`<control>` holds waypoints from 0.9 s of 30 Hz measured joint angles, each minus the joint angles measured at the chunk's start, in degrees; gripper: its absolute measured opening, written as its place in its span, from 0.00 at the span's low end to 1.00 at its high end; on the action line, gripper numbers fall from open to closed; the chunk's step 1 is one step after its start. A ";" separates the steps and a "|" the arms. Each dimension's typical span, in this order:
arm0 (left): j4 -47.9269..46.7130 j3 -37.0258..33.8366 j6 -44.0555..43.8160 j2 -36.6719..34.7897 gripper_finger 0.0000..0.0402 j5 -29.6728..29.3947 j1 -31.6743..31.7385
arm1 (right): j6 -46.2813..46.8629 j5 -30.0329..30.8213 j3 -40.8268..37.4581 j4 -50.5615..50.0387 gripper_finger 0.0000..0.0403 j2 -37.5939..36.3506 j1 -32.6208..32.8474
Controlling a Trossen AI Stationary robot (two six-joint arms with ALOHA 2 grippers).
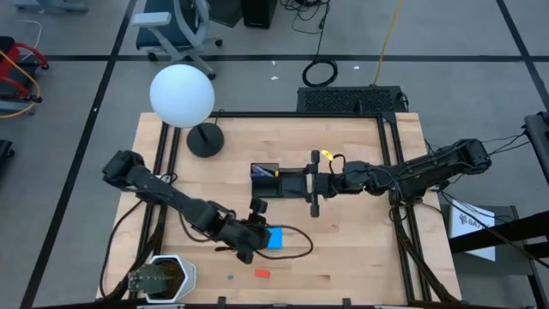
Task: Pick and place office supplies into organizer
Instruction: Put the blue sticky note into the desk organizer
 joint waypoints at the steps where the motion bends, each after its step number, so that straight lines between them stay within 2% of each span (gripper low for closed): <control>1: -1.26 0.93 0.03 1.16 0.25 -0.42 -0.07 | -0.85 2.31 0.00 -1.00 0.42 -0.41 0.24; 6: -3.06 3.65 -0.05 5.06 0.25 -2.67 -0.52 | -3.30 13.36 -0.03 -5.84 0.42 -3.49 1.47; 9: -3.08 4.52 -0.03 6.58 0.25 -2.81 -0.77 | -2.36 16.17 0.00 -7.93 0.42 -5.99 1.82; 18: -0.62 4.64 -1.48 10.70 0.25 -2.68 -1.41 | 1.53 16.78 0.00 -16.19 0.42 -11.41 2.15; 27: 2.55 4.64 -5.46 15.33 0.25 -1.71 -4.43 | 1.86 16.73 0.00 -16.46 0.42 -11.55 2.13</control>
